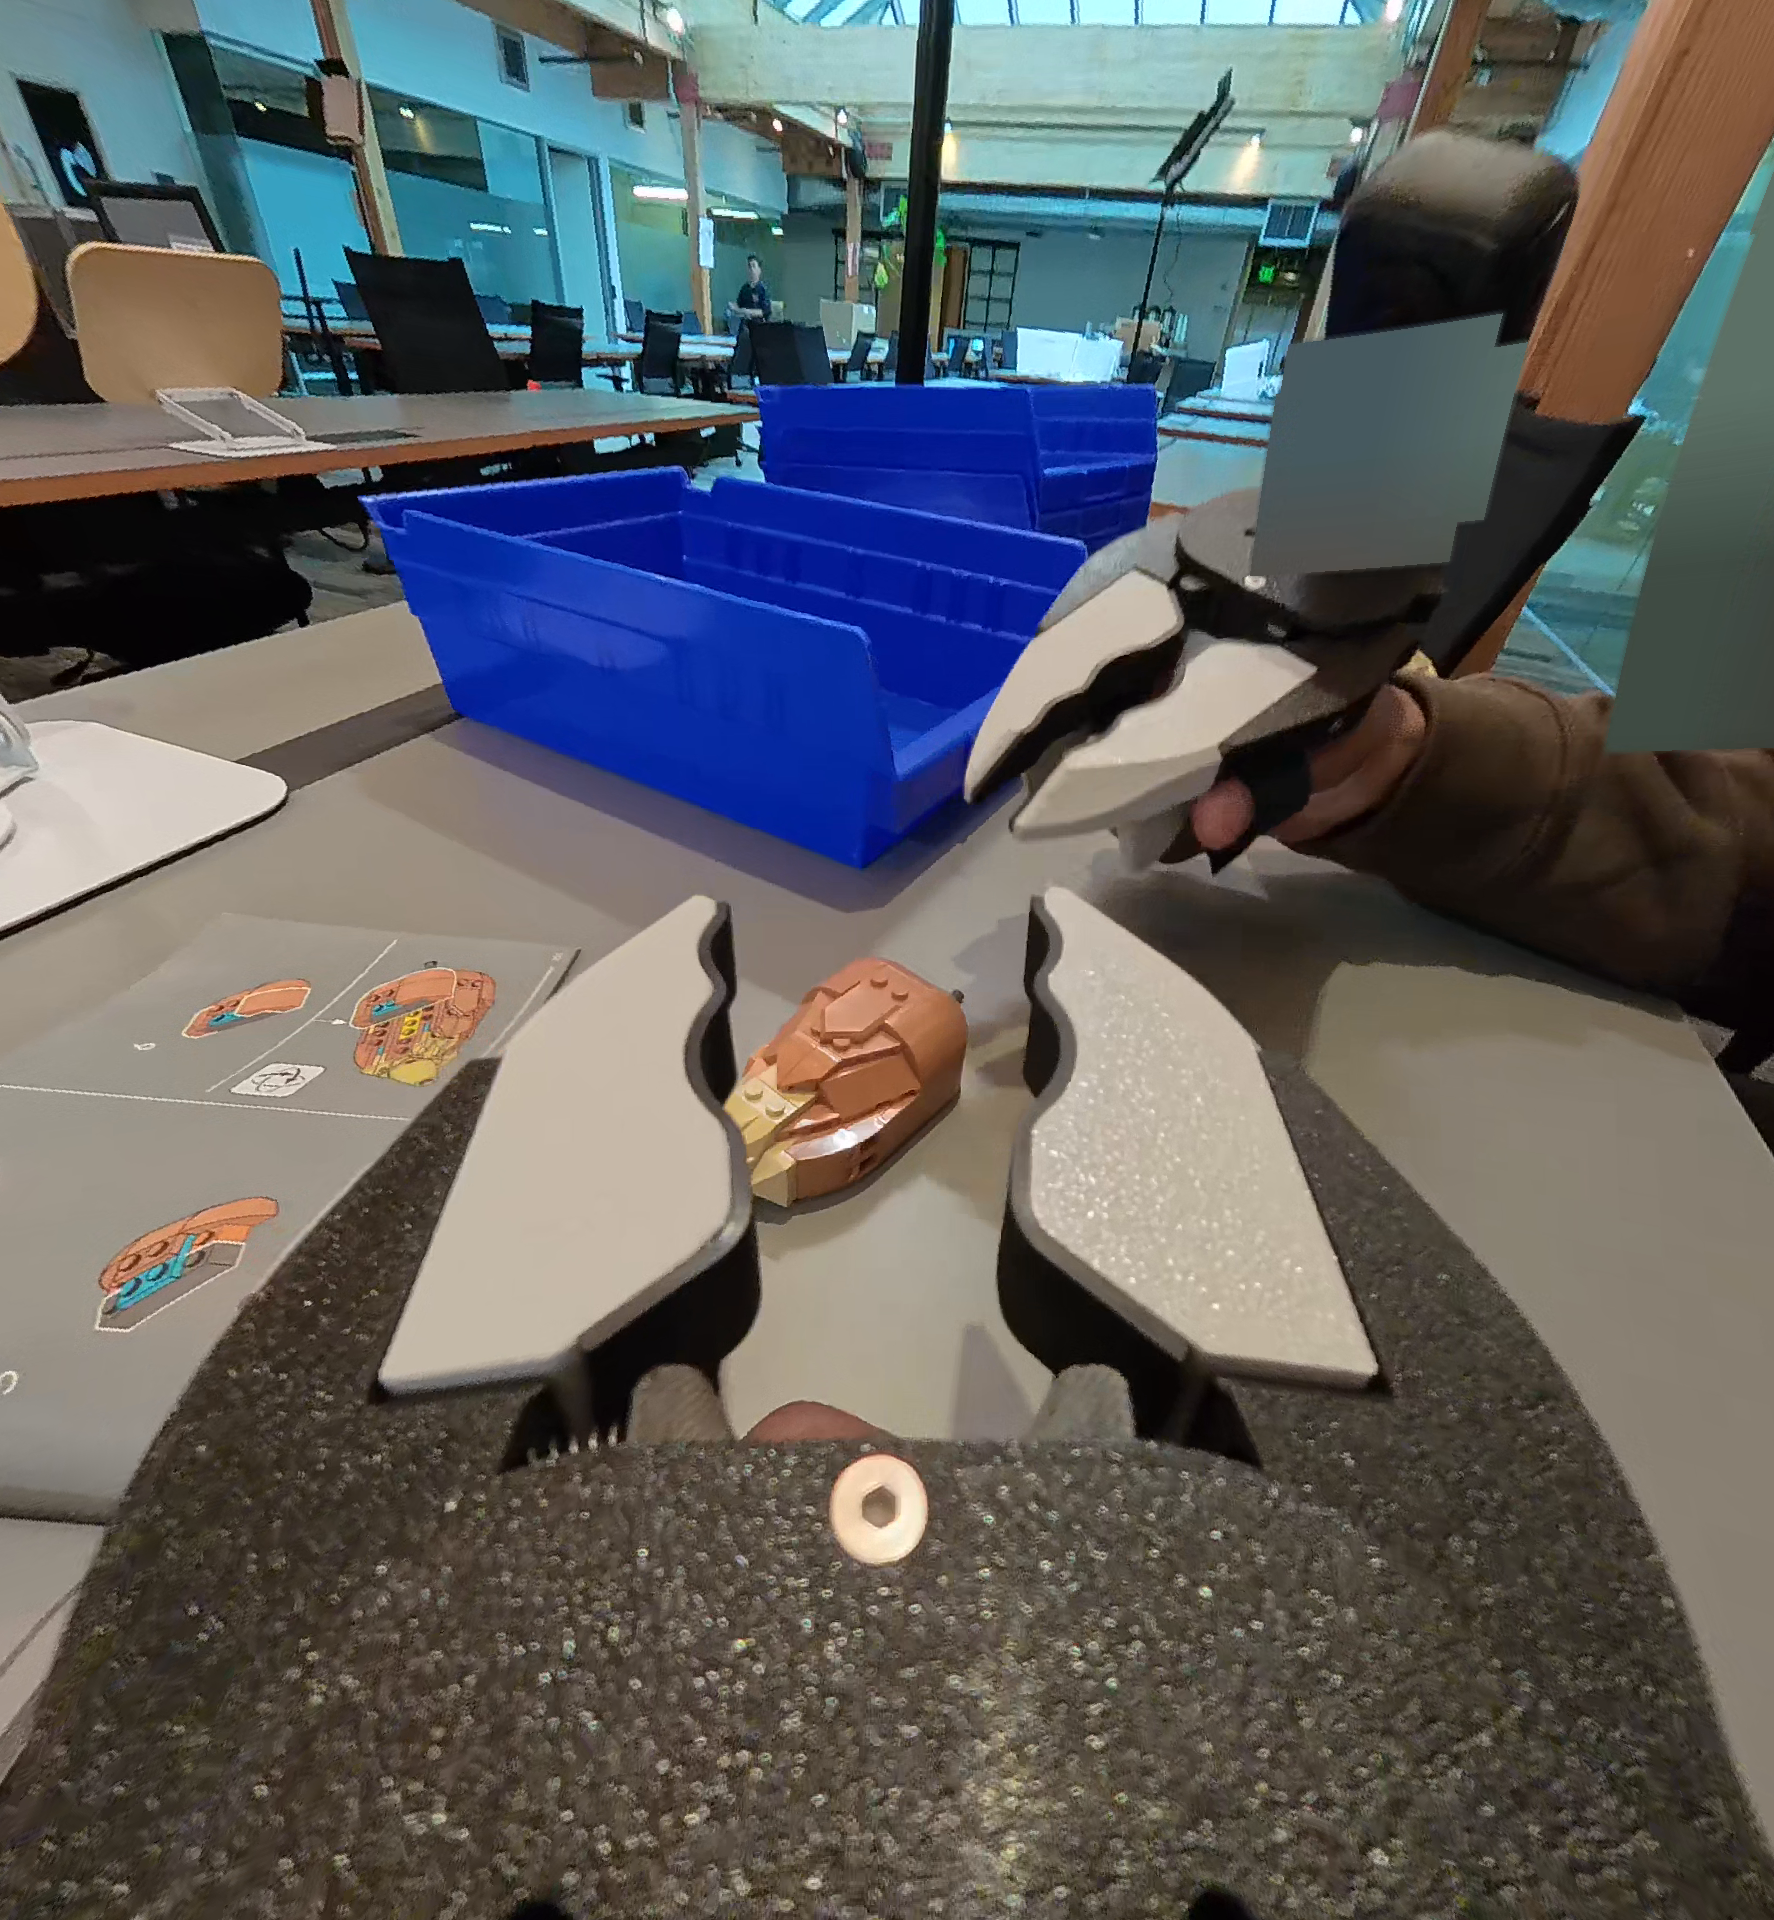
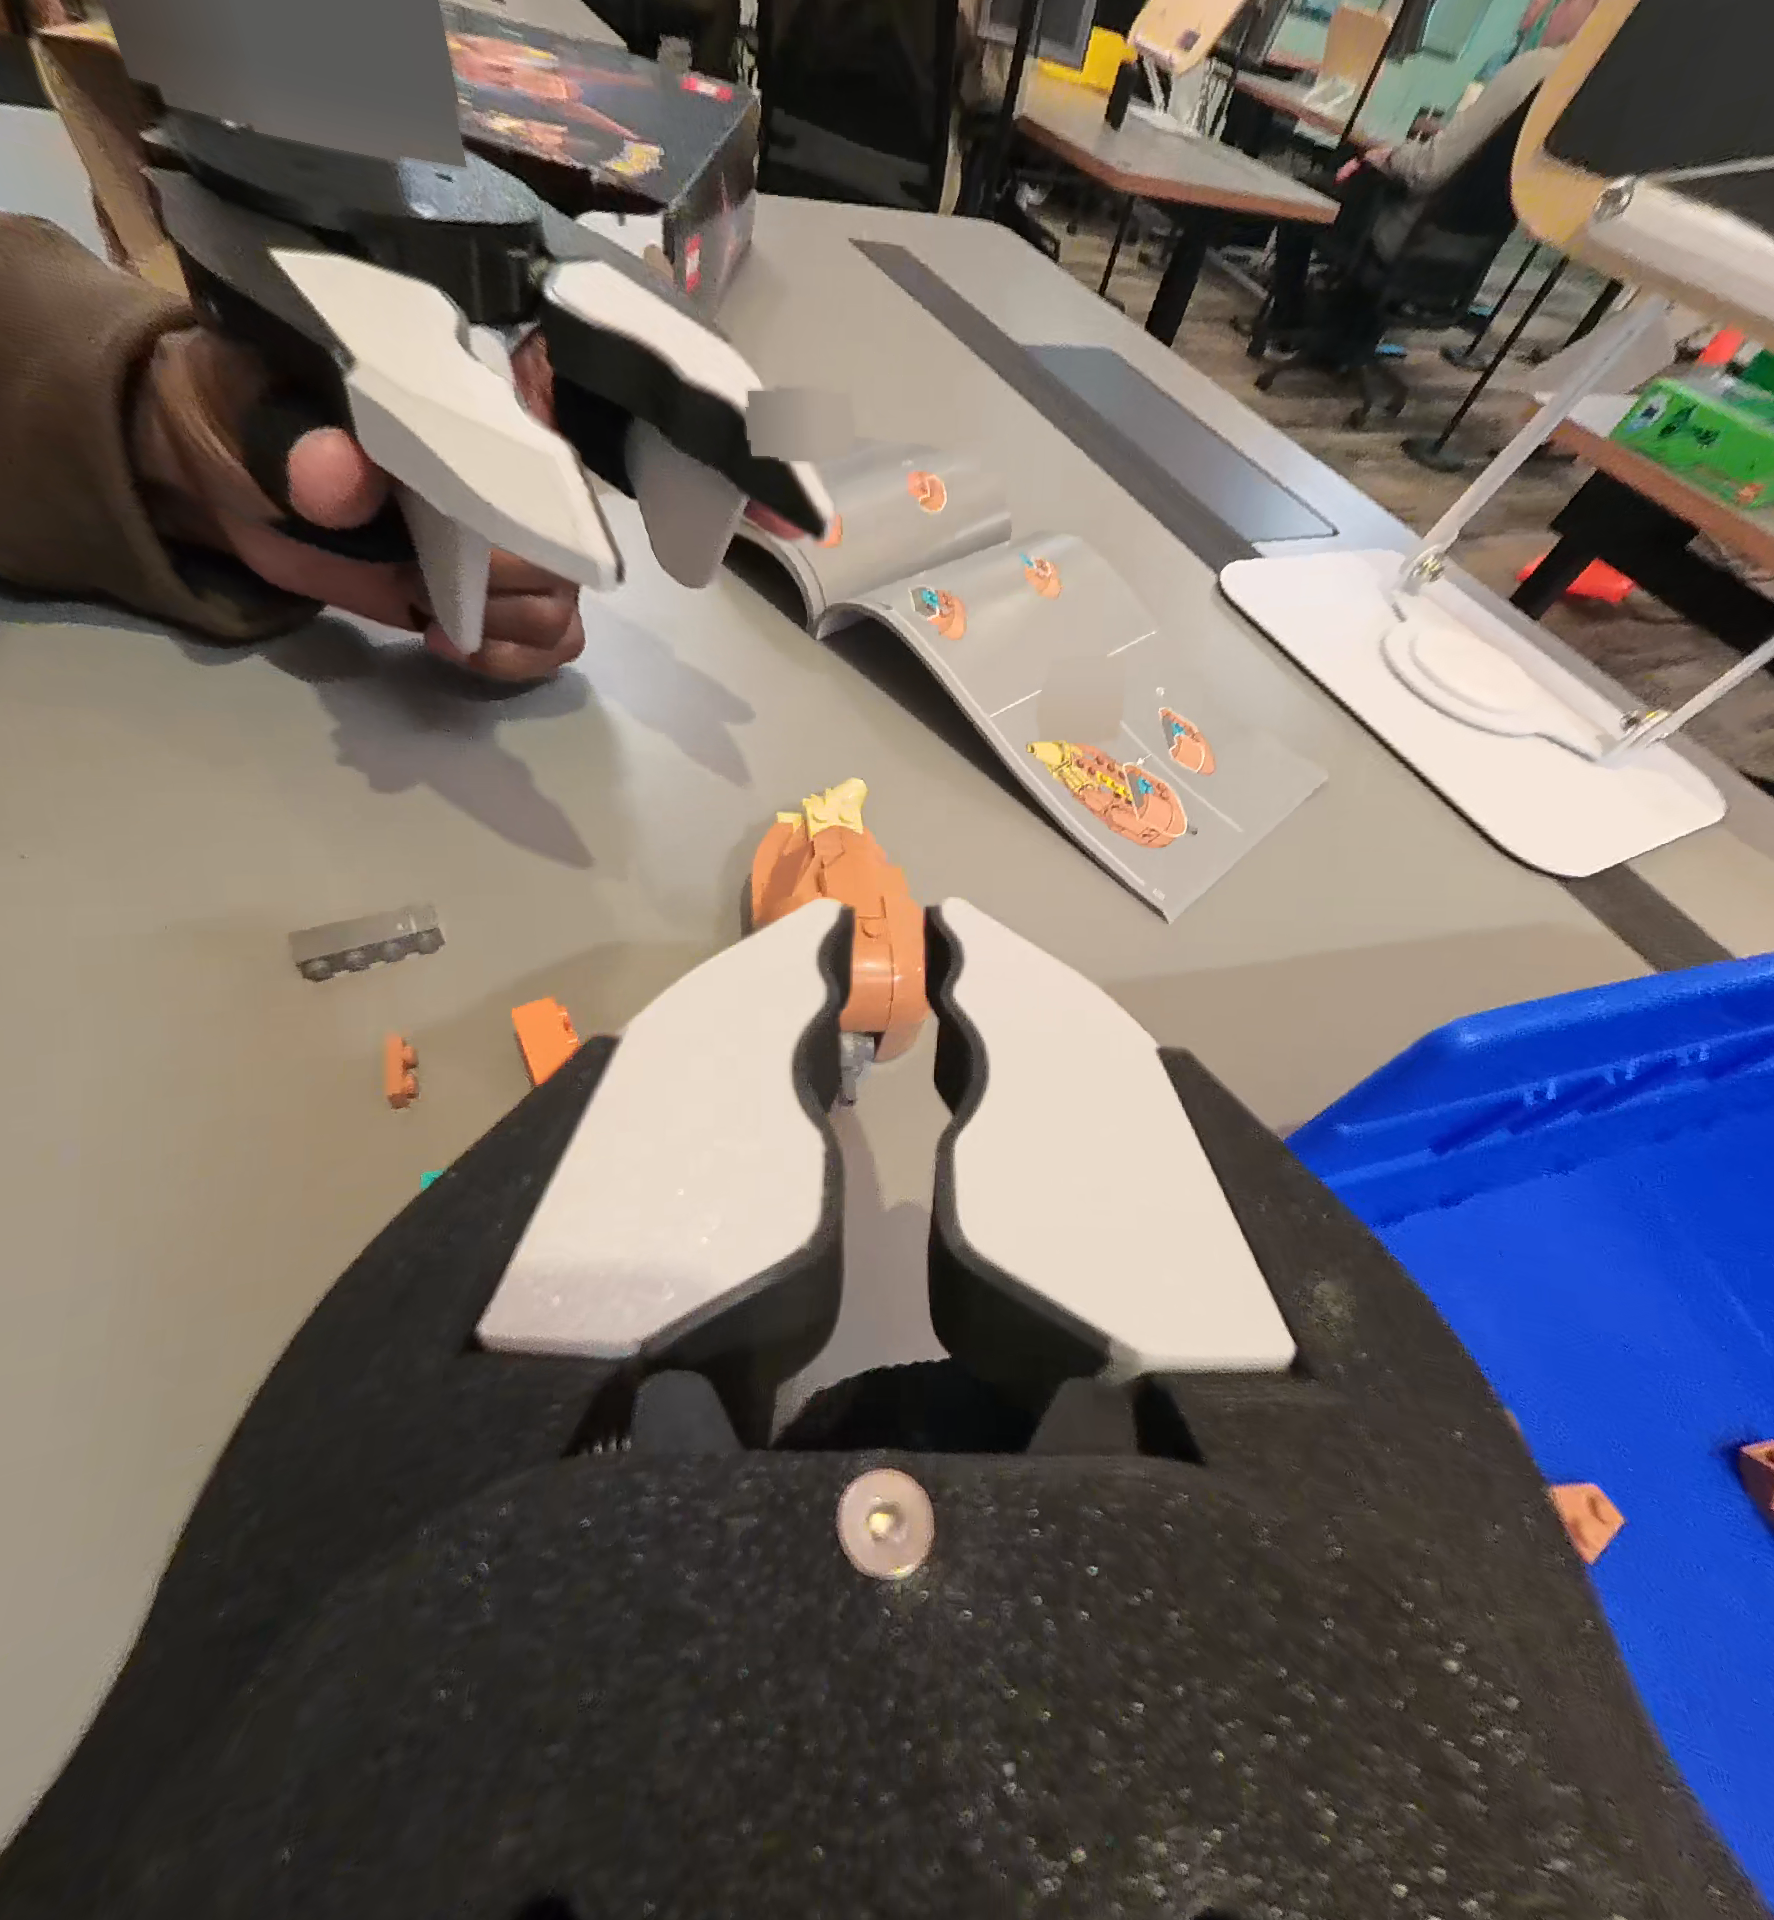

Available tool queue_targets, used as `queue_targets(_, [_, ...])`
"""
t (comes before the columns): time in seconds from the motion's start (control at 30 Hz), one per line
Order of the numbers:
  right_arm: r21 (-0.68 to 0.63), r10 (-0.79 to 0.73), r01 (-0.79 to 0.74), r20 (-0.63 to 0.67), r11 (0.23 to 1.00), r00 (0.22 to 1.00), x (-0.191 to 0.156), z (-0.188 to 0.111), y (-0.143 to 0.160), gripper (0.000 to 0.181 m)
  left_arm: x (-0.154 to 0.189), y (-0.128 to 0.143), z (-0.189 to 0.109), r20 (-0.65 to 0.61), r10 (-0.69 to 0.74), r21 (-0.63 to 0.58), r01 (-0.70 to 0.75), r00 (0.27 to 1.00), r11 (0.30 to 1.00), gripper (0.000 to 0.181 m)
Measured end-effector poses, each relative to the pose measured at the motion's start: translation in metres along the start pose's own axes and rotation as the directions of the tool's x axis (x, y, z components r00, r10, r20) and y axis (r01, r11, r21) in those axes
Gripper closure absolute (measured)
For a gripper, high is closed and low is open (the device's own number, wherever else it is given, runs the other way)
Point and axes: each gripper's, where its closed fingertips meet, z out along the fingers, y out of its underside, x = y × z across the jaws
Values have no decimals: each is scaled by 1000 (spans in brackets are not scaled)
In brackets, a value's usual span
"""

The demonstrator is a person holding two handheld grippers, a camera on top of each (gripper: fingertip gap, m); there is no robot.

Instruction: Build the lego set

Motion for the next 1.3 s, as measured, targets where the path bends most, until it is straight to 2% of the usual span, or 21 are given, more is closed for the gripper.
queue_targets(0.1, [-10, -25, 25, 16, 1000, 1000, 0, -3, 4, 177, 6, 8, 2, -37, 19, -49, -21, 999, 999, 129])
queue_targets(0.2, [14, -54, 53, 104, 999, 993, -7, -10, 5, 181, 14, 22, 5, -93, 37, -122, -49, 995, 991, 129])
queue_targets(0.27, [36, -48, 41, 205, 999, 978, -16, -16, 6, 181, 19, 29, 6, -126, 45, -165, -66, 991, 984, 129])
queue_targets(0.5, [-29, -81, 93, 289, 995, 954, -27, -12, 29, 179, 31, 51, 2, -217, 116, -290, -177, 969, 941, 130])
queue_targets(0.7, [-46, -101, 115, 238, 992, 966, -26, -7, 33, 172, 43, 63, -1, -284, 160, -339, -255, 946, 906, 131])
queue_targets(0.93, [5, -16, 15, 207, 1000, 978, -16, -7, 27, 168, 41, 63, 0, -264, 158, -340, -245, 952, 908, 132])
queue_targets(1.3, [25, -55, 51, 177, 998, 983, -14, -6, 26, 168, 41, 65, 1, -265, 158, -356, -249, 951, 901, 133])
